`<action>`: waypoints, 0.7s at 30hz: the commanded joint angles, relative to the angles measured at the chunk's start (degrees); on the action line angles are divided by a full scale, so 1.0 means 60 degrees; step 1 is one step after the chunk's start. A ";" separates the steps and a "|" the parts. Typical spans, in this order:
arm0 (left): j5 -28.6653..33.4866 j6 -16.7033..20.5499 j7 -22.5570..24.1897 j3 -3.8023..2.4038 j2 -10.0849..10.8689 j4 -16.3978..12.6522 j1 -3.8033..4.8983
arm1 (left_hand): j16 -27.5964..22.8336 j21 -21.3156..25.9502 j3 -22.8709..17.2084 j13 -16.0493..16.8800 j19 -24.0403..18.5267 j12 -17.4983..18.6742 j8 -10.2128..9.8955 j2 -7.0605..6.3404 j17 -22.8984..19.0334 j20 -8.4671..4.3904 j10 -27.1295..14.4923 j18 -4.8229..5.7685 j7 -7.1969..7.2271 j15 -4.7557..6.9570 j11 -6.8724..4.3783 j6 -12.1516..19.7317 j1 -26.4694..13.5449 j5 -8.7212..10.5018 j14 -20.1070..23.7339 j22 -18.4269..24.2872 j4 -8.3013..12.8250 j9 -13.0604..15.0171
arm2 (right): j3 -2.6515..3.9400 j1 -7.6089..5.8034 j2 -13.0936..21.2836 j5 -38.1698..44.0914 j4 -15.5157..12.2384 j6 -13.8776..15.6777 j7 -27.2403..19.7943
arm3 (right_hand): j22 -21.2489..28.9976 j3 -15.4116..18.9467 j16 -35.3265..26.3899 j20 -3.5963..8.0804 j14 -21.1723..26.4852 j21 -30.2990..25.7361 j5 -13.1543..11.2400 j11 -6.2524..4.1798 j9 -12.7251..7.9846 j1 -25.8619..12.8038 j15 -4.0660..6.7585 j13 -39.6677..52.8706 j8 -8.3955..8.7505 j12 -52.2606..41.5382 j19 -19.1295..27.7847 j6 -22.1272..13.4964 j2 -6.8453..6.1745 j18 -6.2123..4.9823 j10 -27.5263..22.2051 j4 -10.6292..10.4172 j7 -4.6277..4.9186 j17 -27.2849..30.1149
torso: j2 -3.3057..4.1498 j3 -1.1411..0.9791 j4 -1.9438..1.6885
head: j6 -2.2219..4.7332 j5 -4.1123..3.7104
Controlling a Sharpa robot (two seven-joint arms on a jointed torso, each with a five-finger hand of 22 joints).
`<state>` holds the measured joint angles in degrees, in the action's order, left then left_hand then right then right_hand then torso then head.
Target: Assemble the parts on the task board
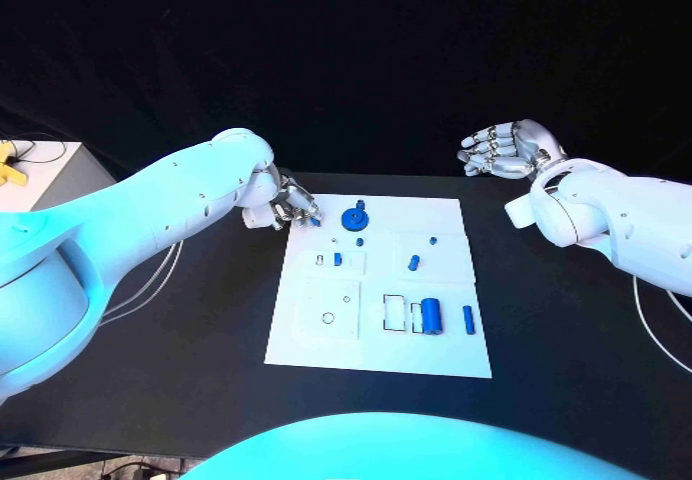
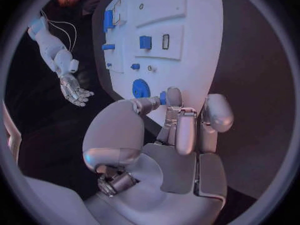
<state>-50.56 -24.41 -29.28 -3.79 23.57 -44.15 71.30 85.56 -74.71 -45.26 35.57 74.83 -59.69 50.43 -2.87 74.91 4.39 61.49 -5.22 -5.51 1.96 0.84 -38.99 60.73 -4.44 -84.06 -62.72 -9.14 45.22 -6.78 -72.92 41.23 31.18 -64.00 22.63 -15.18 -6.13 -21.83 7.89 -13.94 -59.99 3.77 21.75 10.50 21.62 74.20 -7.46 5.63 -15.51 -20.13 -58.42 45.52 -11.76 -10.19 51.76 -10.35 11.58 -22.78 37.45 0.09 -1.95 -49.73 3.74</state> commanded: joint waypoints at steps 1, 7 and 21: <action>0.0348 0.0276 0.0039 -0.0001 0.0170 -0.0391 0.0014 | 0.0050 0.0050 -0.1211 0.0028 -0.0026 -0.0029 0.0058 -0.0004 0.1489 -0.0071 0.0106 -0.0101 0.0087 0.0087 -0.0001 -0.0029 -0.0160 -0.0070 -0.0548 -0.0005 0.1129 0.0648 | 0.0007 -0.0006 0.0010 0.0037 0.0017 -0.0096 -0.0060 | 0.0018 -0.0003 -0.0057 0.0016 -0.0070 0.0028 0.0065 0.0003 -0.0015 -0.0052 -0.0027 -0.0022 0.0039 -0.0044 -0.0051 -0.0044 0.0038 -0.0062 0.0050 0.0055 0.0425 0.0017 | -0.0017 -0.0015 -0.0022 | -0.0003 -0.0006; 0.0133 0.0460 0.0032 -0.0002 0.0559 -0.1274 0.0019 | 0.0084 0.0041 -0.1340 0.0083 -0.0009 -0.0057 0.0112 -0.0024 0.1537 -0.0090 0.0202 -0.0098 0.0106 0.0106 -0.0022 -0.0061 -0.0290 -0.0136 -0.0574 -0.0021 0.1238 0.0688 | 0.0006 -0.0006 0.0019 0.0037 0.0036 -0.0087 -0.0059 | 0.0036 -0.0018 -0.0062 0.0016 -0.0074 0.0029 0.0130 0.0003 -0.0020 -0.0059 -0.0027 -0.0045 0.0040 -0.0049 -0.0056 -0.0044 0.0030 -0.0061 0.0051 0.0067 0.0427 0.0028 | -0.0043 -0.0031 -0.0064 | -0.0015 -0.0024; -0.1204 0.1420 0.0072 0.0024 0.1787 -0.3747 -0.0208 | 0.0230 -0.0075 -0.1731 0.0389 0.0144 -0.0263 0.0283 -0.0153 0.1744 -0.0170 0.0655 -0.0061 0.0191 0.0188 -0.0112 -0.0248 -0.0670 -0.0546 -0.0686 -0.0207 0.1561 0.0782 | 0.0004 0.0008 0.0013 -0.0095 0.0220 0.0053 -0.0434 | 0.0115 -0.0150 -0.0054 0.0042 -0.0169 0.0050 0.0476 -0.0027 -0.0034 -0.0055 0.0006 -0.0149 0.0014 -0.0100 -0.0126 0.0016 0.0018 -0.0065 0.0120 0.0152 0.0396 0.0067 | -0.0099 -0.0037 -0.0122 | -0.0045 -0.0060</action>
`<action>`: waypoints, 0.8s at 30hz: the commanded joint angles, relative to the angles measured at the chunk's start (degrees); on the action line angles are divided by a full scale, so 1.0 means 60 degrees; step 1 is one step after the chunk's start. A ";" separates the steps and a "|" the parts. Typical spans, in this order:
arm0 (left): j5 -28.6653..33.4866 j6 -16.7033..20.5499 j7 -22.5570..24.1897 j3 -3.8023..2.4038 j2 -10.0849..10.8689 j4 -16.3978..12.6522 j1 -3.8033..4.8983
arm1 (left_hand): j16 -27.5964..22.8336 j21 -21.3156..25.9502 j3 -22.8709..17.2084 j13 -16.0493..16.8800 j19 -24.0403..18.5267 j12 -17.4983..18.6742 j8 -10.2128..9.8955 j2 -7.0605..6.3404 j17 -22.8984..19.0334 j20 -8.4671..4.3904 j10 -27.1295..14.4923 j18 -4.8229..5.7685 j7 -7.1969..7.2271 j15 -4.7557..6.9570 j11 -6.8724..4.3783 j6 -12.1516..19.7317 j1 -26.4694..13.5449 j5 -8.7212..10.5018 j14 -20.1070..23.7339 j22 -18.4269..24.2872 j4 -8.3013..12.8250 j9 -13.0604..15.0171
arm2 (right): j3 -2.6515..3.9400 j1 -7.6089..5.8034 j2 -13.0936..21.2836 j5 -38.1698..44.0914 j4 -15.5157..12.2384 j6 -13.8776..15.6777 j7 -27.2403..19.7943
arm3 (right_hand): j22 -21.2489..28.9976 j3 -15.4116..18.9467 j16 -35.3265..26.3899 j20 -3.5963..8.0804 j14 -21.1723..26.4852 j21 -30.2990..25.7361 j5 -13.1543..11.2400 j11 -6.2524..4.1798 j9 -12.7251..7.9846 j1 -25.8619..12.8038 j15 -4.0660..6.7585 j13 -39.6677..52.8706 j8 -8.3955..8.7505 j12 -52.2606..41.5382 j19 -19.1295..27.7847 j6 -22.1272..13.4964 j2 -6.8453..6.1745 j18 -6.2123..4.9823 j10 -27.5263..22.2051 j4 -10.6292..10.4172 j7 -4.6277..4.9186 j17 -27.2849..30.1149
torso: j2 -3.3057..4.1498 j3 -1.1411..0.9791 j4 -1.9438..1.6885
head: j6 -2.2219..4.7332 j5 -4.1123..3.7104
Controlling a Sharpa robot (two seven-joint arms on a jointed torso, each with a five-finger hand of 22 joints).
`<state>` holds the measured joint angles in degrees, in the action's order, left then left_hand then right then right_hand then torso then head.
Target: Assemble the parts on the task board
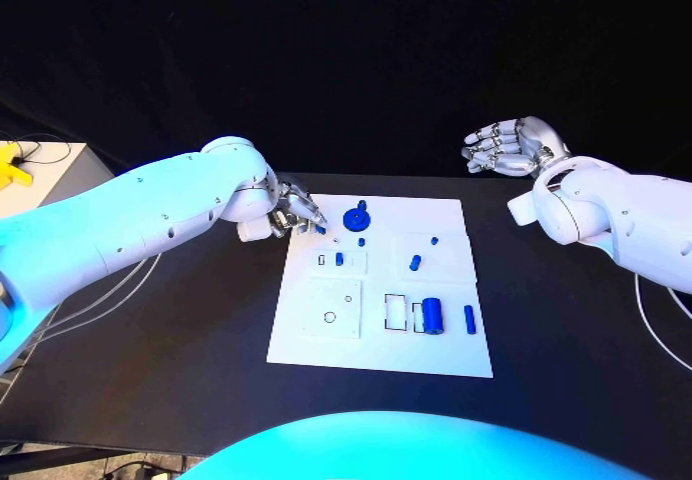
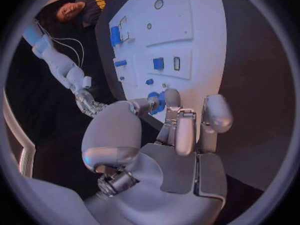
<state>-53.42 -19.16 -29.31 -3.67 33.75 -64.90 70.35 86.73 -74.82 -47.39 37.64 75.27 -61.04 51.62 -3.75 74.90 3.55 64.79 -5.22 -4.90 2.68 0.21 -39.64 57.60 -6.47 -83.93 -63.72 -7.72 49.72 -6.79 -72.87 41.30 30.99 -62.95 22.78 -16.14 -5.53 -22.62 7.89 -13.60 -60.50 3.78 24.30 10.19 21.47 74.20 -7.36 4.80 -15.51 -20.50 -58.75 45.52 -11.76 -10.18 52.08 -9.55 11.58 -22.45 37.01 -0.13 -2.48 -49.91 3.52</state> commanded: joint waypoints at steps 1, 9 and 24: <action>-0.0822 0.0596 0.0079 0.0007 0.0148 -0.0410 -0.0081 | 0.0043 -0.0056 -0.1394 0.0047 0.0074 -0.0040 0.0090 -0.0014 0.1755 -0.0036 0.0122 -0.0061 0.0095 0.0073 -0.0014 -0.0153 -0.0180 -0.0289 -0.0714 -0.0041 0.1334 0.0036 | 0.0005 0.0000 0.0000 -0.0066 0.0062 0.0028 -0.0278 | 0.0017 -0.0019 -0.0054 -0.0013 -0.0085 0.0050 0.0052 0.0026 -0.0009 -0.0055 -0.0012 -0.0012 0.0014 -0.0037 -0.0071 0.0016 0.0018 -0.0065 0.0067 0.0020 0.0396 0.0013 | -0.0031 0.0000 -0.0045 | -0.0016 -0.0022; -0.1460 0.0866 0.0079 0.0088 0.0398 -0.0934 -0.0277 | 0.0129 -0.0142 -0.1476 0.0233 0.0182 -0.0153 0.0170 -0.0090 0.1883 -0.0093 0.0354 -0.0032 0.0157 0.0132 -0.0076 -0.0289 -0.0398 -0.1157 -0.0777 -0.0183 0.1475 0.0073 | 0.0004 0.0005 -0.0011 -0.0074 0.0110 0.0024 -0.0279 | 0.0017 -0.0020 -0.0055 -0.0013 -0.0085 0.0050 0.0054 0.0026 -0.0010 -0.0056 -0.0012 -0.0012 0.0014 -0.0037 -0.0071 0.0016 0.0017 -0.0065 0.0067 0.0021 0.0396 0.0013 | -0.0046 0.0011 -0.0052 | -0.0016 0.0010; -0.2085 0.1223 0.0090 0.0378 0.0525 -0.1442 -0.0459 | 0.0164 -0.0194 -0.1506 0.0282 0.0242 -0.0185 0.0194 -0.0114 0.1936 -0.0115 0.0440 -0.0015 0.0184 0.0157 -0.0104 -0.0348 -0.0456 -0.1289 -0.0802 -0.0268 0.1540 0.0080 | 0.0004 0.0008 -0.0010 -0.0044 0.0118 0.0028 -0.0233 | 0.0029 -0.0032 -0.0060 -0.0012 -0.0086 0.0049 0.0077 0.0027 -0.0014 -0.0062 -0.0012 -0.0027 0.0016 -0.0038 -0.0075 0.0016 0.0009 -0.0064 0.0068 0.0030 0.0397 0.0020 | -0.0045 0.0007 -0.0036 | -0.0016 0.0047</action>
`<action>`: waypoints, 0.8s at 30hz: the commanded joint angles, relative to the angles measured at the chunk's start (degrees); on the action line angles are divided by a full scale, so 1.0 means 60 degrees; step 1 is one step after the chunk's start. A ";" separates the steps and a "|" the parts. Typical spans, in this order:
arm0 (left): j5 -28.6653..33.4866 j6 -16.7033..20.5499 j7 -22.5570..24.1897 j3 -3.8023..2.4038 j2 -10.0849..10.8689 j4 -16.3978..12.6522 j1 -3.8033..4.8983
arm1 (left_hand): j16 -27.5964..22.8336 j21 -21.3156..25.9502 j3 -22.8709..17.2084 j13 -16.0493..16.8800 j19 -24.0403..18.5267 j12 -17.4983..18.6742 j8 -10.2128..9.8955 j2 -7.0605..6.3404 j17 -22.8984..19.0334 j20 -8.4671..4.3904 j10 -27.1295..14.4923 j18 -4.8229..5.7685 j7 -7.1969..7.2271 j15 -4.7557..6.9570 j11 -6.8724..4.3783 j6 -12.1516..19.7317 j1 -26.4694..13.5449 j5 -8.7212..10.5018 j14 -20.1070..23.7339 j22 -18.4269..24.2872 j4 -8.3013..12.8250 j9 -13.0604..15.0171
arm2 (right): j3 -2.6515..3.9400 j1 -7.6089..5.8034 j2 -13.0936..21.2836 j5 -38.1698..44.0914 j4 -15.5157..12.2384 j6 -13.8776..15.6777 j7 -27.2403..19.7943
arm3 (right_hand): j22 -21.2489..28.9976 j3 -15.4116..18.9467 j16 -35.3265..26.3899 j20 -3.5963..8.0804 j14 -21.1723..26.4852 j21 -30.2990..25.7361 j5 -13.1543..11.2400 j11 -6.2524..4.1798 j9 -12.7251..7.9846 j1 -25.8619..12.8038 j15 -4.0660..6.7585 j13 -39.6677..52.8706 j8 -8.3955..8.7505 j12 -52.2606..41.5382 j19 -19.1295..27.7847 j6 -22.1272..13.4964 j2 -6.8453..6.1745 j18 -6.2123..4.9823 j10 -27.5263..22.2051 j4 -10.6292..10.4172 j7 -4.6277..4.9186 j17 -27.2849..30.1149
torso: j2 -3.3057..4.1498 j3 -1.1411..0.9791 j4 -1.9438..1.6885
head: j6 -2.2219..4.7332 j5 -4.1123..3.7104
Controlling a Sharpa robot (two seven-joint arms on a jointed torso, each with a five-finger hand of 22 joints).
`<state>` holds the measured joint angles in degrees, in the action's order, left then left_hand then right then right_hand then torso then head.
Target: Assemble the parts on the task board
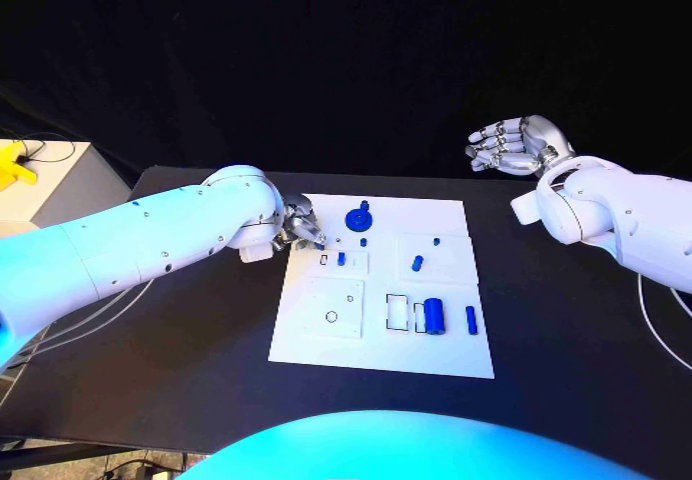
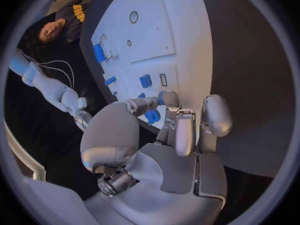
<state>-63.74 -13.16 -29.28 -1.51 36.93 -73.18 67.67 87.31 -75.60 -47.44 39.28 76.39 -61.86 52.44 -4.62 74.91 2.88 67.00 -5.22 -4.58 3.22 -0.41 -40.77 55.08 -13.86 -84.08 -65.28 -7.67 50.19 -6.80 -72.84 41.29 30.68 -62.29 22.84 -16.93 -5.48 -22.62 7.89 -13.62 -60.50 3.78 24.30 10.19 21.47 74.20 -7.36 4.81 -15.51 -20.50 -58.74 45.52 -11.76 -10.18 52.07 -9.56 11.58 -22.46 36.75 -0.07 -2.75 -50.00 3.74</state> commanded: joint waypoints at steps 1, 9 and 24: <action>-0.0377 0.0223 0.0085 0.0031 -0.0010 -0.0077 -0.0020 | 0.0069 -0.0064 -0.1500 0.0008 0.0056 -0.0047 0.0059 0.0030 0.1940 -0.0006 0.0078 -0.0015 0.0132 0.0069 -0.0002 -0.0164 -0.0039 -0.0063 -0.0779 -0.0008 0.1535 0.0002 | 0.0006 0.0002 -0.0009 0.0011 0.0009 0.0019 -0.0094 | 0.0021 -0.0033 -0.0060 -0.0009 -0.0086 0.0049 0.0077 0.0026 -0.0014 -0.0062 -0.0012 -0.0030 0.0016 -0.0038 -0.0077 0.0016 0.0009 -0.0064 0.0068 0.0030 0.0397 0.0022 | -0.0002 -0.0003 0.0014 | 0.0000 0.0006; -0.0340 0.0105 0.0117 0.0077 -0.0044 -0.0123 -0.0070 | 0.0078 -0.0076 -0.1505 0.0017 0.0069 -0.0052 0.0062 0.0022 0.1954 -0.0010 0.0093 -0.0011 0.0137 0.0073 -0.0007 -0.0175 -0.0049 -0.0076 -0.0785 -0.0027 0.1547 0.0002 | 0.0006 0.0003 -0.0015 0.0036 0.0010 0.0020 -0.0042 | 0.0021 -0.0033 -0.0060 -0.0009 -0.0086 0.0049 0.0077 0.0026 -0.0014 -0.0062 -0.0012 -0.0030 0.0016 -0.0038 -0.0077 0.0016 0.0009 -0.0064 0.0068 0.0030 0.0397 0.0022 | -0.0001 -0.0006 0.0018 | 0.0000 0.0007; -0.0293 -0.0425 0.0146 0.0108 -0.0072 -0.0088 -0.0109 | 0.0089 -0.0065 -0.1509 -0.0007 0.0060 -0.0038 0.0065 0.0011 0.1970 -0.0013 0.0091 -0.0015 0.0141 0.0074 -0.0010 -0.0184 -0.0054 -0.0080 -0.0792 -0.0008 0.1560 0.0003 | 0.0006 0.0004 -0.0003 0.0113 0.0010 0.0051 0.0070 | 0.0032 -0.0044 -0.0063 -0.0008 -0.0093 0.0051 0.0108 0.0026 -0.0017 -0.0092 -0.0011 -0.0045 0.0014 -0.0043 -0.0086 0.0022 0.0011 -0.0064 0.0075 0.0022 0.0399 0.0029 | -0.0004 -0.0004 0.0010 | 0.0000 0.0027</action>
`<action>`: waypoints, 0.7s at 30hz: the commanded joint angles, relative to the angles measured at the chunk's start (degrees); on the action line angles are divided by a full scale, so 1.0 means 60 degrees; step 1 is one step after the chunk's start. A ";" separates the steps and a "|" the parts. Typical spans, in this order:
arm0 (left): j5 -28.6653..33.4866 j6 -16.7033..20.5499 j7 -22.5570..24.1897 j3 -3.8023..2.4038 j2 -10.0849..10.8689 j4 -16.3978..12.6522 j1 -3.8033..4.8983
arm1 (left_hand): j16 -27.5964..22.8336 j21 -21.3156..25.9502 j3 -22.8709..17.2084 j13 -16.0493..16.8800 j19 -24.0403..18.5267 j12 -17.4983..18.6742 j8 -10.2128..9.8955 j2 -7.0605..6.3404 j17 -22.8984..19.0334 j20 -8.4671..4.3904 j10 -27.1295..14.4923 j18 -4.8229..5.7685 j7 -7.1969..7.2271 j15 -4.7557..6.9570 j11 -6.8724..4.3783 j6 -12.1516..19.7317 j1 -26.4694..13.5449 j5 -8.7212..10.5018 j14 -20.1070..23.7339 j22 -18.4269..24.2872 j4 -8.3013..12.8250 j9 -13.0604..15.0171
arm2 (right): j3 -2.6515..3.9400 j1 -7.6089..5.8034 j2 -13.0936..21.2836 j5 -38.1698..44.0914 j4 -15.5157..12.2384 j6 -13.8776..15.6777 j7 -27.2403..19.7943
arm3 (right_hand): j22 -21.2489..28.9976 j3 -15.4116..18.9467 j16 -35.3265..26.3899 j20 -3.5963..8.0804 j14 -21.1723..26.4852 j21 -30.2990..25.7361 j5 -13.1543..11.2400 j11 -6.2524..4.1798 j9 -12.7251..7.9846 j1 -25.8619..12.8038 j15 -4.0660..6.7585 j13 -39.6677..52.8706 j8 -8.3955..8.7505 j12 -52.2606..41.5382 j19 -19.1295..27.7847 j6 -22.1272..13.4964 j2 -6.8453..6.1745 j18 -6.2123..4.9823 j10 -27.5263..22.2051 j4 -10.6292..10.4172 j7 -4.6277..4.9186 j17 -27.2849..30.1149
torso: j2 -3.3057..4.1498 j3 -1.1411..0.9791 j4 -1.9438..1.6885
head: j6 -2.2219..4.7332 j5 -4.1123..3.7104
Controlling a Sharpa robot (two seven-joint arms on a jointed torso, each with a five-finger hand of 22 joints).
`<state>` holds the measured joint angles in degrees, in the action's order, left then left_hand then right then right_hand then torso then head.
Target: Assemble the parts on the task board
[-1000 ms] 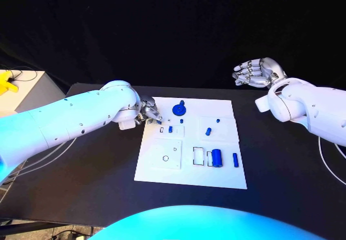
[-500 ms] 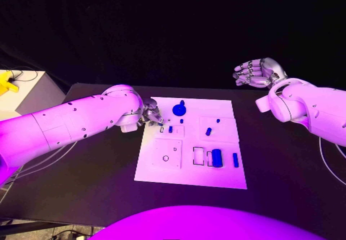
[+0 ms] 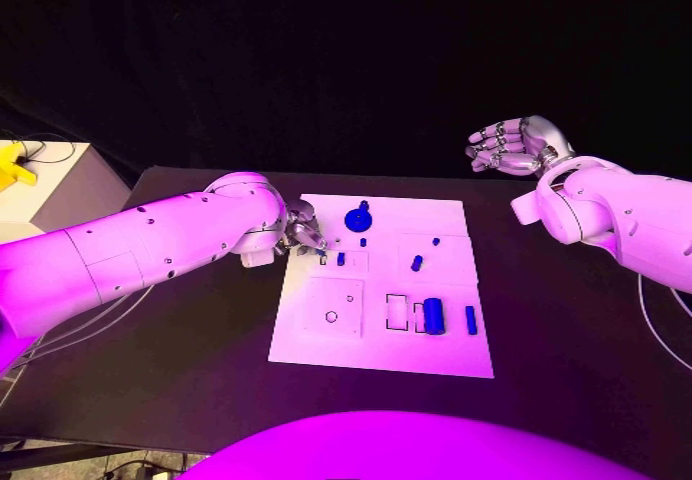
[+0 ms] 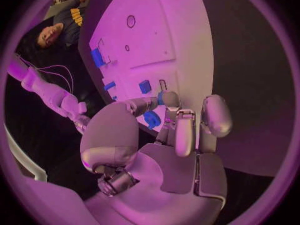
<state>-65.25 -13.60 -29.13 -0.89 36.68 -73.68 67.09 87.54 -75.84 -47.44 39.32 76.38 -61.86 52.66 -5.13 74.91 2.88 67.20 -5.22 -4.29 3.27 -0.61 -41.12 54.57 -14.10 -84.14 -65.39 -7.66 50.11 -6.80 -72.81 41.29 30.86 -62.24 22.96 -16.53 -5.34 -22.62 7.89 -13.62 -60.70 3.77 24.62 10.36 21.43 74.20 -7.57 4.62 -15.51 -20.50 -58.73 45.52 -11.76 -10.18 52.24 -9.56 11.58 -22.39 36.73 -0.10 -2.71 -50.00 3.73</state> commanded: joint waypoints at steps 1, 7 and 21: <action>-0.0039 -0.0379 0.0125 0.0010 -0.0037 -0.0002 -0.0019 | 0.0052 -0.0025 -0.1508 -0.0015 0.0061 -0.0038 0.0028 0.0097 0.1971 -0.0013 0.0057 -0.0015 0.0094 0.0065 0.0024 -0.0127 0.0031 -0.0041 -0.0782 0.0010 0.1559 0.0015 | 0.0006 0.0000 -0.0004 0.0084 0.0000 0.0031 0.0007 | 0.0008 -0.0044 -0.0063 -0.0007 -0.0059 0.0051 0.0056 -0.0002 -0.0010 -0.0092 0.0023 -0.0013 0.0014 -0.0043 -0.0087 0.0022 0.0011 -0.0064 0.0047 0.0022 0.0399 0.0016 | 0.0002 0.0001 0.0004 | 0.0001 0.0042; -0.0039 -0.0495 0.0130 0.0023 -0.0042 -0.0015 -0.0040 | 0.0057 -0.0025 -0.1509 -0.0003 0.0060 -0.0044 0.0028 0.0094 0.1978 -0.0013 0.0063 -0.0015 0.0095 0.0065 0.0024 -0.0128 0.0030 -0.0041 -0.0785 0.0011 0.1562 0.0015 | 0.0006 0.0000 0.0001 0.0086 0.0003 0.0036 0.0032 | 0.0008 -0.0044 -0.0063 -0.0007 -0.0059 0.0051 0.0056 -0.0002 -0.0010 -0.0092 0.0023 -0.0013 0.0014 -0.0043 -0.0087 0.0022 0.0011 -0.0064 0.0047 0.0022 0.0399 0.0016 | 0.0005 0.0007 -0.0003 | 0.0001 0.0008; -0.0045 -0.0657 0.0132 0.0029 -0.0037 -0.0033 -0.0049 | 0.0059 -0.0024 -0.1512 -0.0015 0.0059 -0.0036 0.0030 0.0078 0.1982 -0.0016 0.0066 -0.0015 0.0101 0.0066 0.0020 -0.0136 0.0031 -0.0045 -0.0786 0.0012 0.1581 0.0015 | 0.0006 0.0000 0.0003 0.0087 0.0001 0.0025 0.0047 | 0.0015 -0.0054 -0.0064 -0.0006 -0.0064 0.0052 0.0078 -0.0004 -0.0011 -0.0102 0.0024 -0.0021 0.0013 -0.0046 -0.0092 0.0026 0.0014 -0.0064 0.0051 0.0021 0.0397 0.0020 | -0.0001 0.0001 0.0001 | 0.0001 0.0013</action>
<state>-65.25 -16.02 -28.85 -0.77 36.55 -73.78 66.89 87.54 -75.83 -47.44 39.31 76.38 -61.86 52.66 -5.02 74.90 2.88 67.19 -5.22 -4.18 3.27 -0.60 -41.41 54.68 -14.00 -84.14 -65.37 -7.66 50.13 -6.80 -72.81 41.30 30.93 -62.24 23.02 -16.10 -5.35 -22.62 7.89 -13.62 -60.69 3.77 24.97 10.36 21.43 74.20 -7.57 4.54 -15.51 -20.50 -58.73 45.52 -11.76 -10.18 52.24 -9.56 11.58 -22.34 36.73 -0.07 -2.71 -50.00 3.78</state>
